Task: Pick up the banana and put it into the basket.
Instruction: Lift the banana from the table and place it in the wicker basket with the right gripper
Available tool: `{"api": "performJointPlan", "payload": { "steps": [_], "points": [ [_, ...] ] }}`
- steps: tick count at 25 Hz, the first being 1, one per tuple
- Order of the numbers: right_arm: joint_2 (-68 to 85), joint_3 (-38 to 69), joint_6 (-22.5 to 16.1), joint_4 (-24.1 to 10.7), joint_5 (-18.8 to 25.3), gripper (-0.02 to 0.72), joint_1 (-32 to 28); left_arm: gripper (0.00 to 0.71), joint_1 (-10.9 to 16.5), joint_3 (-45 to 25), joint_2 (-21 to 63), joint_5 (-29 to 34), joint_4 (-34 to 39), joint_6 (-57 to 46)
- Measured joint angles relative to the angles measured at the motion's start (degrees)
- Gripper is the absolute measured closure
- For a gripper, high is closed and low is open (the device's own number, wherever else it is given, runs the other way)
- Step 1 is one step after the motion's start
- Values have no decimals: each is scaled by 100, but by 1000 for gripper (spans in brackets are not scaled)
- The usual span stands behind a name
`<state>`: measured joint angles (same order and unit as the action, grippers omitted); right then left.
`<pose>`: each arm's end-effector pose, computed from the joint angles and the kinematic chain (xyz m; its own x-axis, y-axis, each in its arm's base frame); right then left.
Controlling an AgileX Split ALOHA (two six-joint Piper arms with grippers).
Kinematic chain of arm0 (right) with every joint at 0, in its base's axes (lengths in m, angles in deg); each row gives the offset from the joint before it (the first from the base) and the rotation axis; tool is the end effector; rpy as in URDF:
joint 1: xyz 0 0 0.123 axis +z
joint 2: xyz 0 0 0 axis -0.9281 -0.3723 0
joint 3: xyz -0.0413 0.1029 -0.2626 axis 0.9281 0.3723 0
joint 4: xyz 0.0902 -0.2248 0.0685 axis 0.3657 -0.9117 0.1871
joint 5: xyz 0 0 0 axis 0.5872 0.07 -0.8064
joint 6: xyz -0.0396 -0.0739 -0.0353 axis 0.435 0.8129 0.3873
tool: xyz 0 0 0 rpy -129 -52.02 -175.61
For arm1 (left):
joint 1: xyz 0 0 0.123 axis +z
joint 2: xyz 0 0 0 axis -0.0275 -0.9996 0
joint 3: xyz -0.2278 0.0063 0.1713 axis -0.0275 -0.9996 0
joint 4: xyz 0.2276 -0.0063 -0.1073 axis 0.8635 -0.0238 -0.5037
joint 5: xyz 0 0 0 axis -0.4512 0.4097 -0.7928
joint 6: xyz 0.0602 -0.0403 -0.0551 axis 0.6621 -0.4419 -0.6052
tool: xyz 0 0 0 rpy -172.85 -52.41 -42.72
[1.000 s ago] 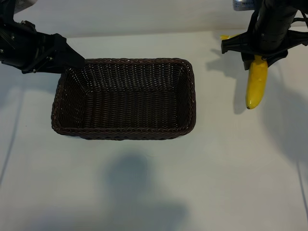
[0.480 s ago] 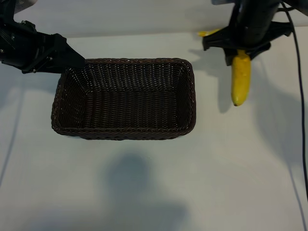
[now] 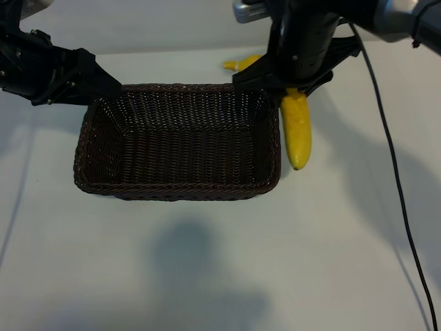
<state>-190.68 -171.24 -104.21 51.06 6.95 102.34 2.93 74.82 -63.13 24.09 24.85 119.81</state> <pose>0.3610 0.2381 0.2568 -0.9119 -0.3112 -0.2678 -0.3243 0.9459 0.0052 0.3321 -0.0397 0.2763 -0.8766 -0.0045 -0.4813 0.2429 0.8590 -0.4506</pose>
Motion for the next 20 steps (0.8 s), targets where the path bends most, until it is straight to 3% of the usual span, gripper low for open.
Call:
{"api": "performJointPlan", "payload": {
  "steps": [7,11,15,20],
  "points": [
    [0,-7,124,66,-142,282,187,110,0,0,0,0,0,0],
    [0,-146,944,412,-164,282,187,110,0,0,0,0,0,0],
    [0,-295,1850,1022,-216,282,195,110,0,0,0,0,0,0],
    [0,-334,2494,1289,-271,282,196,110,0,0,0,-5,0,-7]
  ]
}}
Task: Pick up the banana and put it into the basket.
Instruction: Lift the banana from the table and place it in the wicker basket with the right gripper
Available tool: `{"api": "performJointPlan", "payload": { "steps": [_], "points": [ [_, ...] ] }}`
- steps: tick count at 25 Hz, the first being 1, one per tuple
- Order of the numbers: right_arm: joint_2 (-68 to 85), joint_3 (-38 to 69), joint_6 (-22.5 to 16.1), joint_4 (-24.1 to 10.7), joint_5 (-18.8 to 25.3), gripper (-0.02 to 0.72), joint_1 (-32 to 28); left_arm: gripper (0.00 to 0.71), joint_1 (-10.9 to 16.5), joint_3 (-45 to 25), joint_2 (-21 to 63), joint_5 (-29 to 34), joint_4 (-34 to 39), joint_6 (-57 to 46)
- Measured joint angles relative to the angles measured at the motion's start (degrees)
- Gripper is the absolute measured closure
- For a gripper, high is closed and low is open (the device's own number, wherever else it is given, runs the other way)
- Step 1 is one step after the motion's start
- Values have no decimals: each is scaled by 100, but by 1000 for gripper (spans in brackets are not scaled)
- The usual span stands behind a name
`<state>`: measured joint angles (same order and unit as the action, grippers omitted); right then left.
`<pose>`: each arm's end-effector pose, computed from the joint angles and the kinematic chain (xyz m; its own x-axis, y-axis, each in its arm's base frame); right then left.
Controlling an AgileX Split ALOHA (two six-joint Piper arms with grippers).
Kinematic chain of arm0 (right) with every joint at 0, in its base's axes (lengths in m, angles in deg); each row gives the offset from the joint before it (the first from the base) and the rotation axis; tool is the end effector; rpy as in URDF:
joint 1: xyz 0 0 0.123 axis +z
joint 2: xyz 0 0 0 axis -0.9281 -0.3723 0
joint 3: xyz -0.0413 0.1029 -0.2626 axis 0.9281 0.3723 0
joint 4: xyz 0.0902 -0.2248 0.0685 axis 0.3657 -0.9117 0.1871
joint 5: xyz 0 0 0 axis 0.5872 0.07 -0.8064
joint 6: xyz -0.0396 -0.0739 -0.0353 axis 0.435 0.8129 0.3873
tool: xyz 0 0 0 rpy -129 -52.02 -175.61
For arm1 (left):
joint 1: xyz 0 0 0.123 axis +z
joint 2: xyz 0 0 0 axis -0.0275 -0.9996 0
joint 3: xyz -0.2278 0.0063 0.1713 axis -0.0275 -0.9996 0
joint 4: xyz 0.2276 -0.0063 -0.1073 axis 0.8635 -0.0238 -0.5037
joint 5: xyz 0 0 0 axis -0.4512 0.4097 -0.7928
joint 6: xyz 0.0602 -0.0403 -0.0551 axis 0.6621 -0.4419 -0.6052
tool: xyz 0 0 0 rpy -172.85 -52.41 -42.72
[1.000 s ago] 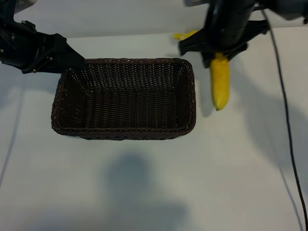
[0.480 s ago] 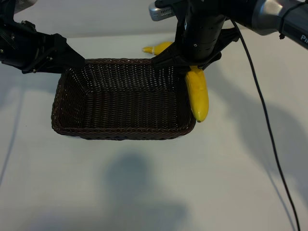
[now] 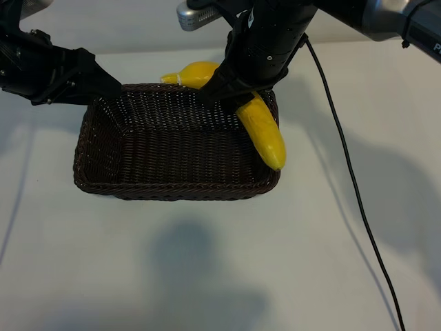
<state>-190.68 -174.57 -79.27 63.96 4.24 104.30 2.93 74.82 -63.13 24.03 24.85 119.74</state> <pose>0.3496 0.2709 0.2751 -0.7002 -0.6089 -0.3728 -0.6822 0.7245 0.0982 0.3322 -0.0396 0.2763 -0.8765 -0.0061 -0.4814 0.2417 0.8593 -0.4508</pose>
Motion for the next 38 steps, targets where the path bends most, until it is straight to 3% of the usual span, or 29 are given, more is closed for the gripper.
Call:
{"api": "performJointPlan", "payload": {
  "steps": [8,17,24,29,38],
  "points": [
    [0,0,633,101,-35,282,0,110,0,0,0,0,0,0],
    [0,0,2050,629,-40,282,0,110,0,0,0,6,0,0],
    [0,0,2595,1001,-118,282,0,110,0,0,0,9,0,5],
    [0,0,3241,1301,-50,282,0,110,0,0,0,9,0,5],
    [0,0,3584,1389,-29,282,0,110,0,0,0,9,0,13]
  ]
}}
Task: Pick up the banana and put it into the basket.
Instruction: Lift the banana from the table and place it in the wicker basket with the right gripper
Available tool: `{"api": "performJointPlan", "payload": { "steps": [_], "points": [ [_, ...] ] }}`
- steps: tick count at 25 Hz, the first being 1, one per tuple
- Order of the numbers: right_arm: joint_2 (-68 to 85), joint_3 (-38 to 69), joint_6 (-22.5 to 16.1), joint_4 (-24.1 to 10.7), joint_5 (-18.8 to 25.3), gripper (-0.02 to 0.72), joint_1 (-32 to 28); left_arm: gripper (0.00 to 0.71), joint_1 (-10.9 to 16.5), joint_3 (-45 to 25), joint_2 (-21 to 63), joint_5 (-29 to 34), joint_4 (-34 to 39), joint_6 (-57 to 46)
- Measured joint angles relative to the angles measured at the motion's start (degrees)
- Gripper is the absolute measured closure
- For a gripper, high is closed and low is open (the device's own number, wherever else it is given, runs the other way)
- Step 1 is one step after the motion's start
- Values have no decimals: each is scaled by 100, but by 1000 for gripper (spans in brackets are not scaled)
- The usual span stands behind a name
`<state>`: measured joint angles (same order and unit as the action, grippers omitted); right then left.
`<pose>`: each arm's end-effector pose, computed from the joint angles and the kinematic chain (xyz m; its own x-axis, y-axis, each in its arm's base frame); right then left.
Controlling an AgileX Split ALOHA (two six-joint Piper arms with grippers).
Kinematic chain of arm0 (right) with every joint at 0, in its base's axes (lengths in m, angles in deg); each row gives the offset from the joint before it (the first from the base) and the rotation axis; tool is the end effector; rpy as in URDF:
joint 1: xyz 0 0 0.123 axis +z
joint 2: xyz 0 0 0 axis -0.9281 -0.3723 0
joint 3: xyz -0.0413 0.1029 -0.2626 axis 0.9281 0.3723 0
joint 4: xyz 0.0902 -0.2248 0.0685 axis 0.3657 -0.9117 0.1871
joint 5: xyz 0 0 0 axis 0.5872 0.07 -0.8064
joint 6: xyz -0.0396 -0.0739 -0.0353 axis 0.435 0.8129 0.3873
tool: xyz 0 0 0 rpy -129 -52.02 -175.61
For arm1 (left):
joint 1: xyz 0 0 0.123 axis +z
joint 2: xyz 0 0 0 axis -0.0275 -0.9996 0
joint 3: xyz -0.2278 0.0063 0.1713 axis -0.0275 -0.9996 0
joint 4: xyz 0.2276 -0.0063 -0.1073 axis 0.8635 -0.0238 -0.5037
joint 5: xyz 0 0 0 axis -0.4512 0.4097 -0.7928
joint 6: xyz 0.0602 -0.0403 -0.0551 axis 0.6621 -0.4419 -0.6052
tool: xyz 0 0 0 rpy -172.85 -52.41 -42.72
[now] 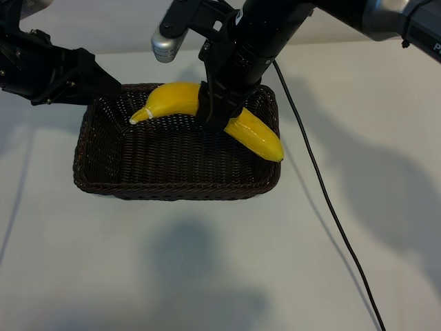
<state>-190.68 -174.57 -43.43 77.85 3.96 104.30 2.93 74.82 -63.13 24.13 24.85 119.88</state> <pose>0.3391 0.2867 0.2806 -0.2492 -0.8271 -0.5038 -0.9637 0.2632 0.0445 0.3321 -0.0397 0.2763 -0.8765 -0.0032 -0.4814 0.2442 0.8588 -0.4503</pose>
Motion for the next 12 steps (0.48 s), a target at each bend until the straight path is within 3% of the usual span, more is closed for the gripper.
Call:
{"api": "performJointPlan", "payload": {
  "steps": [12],
  "points": [
    [-153,0,340,574,-318,282,18,110,0,0,0,0,0,0]
  ]
}}
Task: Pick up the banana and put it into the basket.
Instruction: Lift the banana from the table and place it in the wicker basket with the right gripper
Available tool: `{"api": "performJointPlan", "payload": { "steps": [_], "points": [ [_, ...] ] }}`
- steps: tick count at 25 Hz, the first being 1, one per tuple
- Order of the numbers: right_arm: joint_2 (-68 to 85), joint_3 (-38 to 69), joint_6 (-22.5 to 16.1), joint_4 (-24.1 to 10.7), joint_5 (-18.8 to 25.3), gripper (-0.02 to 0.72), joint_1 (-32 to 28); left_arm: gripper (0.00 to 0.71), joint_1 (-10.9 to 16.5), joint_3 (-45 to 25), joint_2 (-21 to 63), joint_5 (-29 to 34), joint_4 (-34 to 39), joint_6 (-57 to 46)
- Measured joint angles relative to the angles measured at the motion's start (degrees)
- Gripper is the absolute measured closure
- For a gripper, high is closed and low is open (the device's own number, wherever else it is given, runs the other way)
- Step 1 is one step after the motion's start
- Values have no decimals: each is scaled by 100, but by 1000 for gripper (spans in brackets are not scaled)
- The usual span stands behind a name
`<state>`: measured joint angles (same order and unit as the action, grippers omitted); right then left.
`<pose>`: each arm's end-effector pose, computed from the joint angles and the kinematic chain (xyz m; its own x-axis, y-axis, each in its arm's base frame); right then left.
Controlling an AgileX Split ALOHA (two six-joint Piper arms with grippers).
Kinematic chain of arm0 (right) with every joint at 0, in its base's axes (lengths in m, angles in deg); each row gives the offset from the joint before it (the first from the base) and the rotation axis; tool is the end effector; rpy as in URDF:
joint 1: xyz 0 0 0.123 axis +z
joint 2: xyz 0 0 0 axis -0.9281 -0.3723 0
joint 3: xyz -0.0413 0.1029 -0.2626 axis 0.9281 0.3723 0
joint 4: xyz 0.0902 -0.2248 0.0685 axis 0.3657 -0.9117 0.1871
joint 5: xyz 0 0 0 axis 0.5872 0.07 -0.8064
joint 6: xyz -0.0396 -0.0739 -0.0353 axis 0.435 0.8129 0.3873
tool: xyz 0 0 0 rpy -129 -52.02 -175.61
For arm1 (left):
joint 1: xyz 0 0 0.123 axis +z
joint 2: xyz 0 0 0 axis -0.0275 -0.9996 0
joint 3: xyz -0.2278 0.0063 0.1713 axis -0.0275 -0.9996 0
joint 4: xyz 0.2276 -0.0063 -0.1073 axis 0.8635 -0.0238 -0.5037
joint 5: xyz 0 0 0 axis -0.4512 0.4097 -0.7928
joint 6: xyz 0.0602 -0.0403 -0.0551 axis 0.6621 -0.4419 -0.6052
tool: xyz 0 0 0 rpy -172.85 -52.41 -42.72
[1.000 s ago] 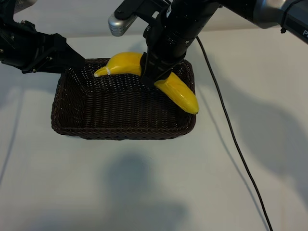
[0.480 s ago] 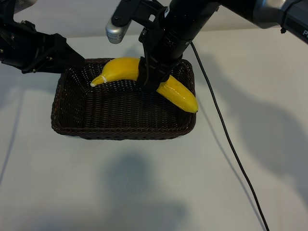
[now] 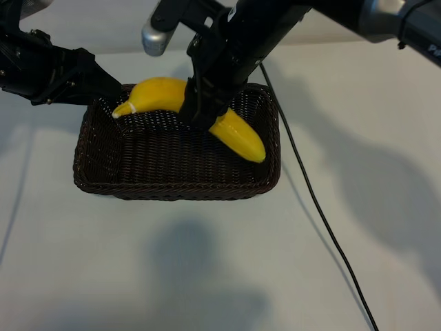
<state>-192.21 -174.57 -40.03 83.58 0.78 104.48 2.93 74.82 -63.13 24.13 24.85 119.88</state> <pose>0.3419 0.2982 0.2738 -0.2377 -0.7849 -0.5722 -0.9680 0.2401 0.0728 0.3321 -0.0397 0.2763 -0.8765 -0.0032 -0.4814 0.2442 0.8588 -0.4503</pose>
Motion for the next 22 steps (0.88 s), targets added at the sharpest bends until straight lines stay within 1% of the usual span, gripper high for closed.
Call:
{"api": "performJointPlan", "payload": {
  "steps": [8,16,22],
  "points": [
    [-355,0,269,25,-253,282,69,110,0,0,0,7,0,0],
    [-519,0,491,31,-705,282,69,110,0,0,0,7,0,11],
    [-620,0,674,31,-812,282,69,110,0,0,0,9,0,53]
  ]
}}
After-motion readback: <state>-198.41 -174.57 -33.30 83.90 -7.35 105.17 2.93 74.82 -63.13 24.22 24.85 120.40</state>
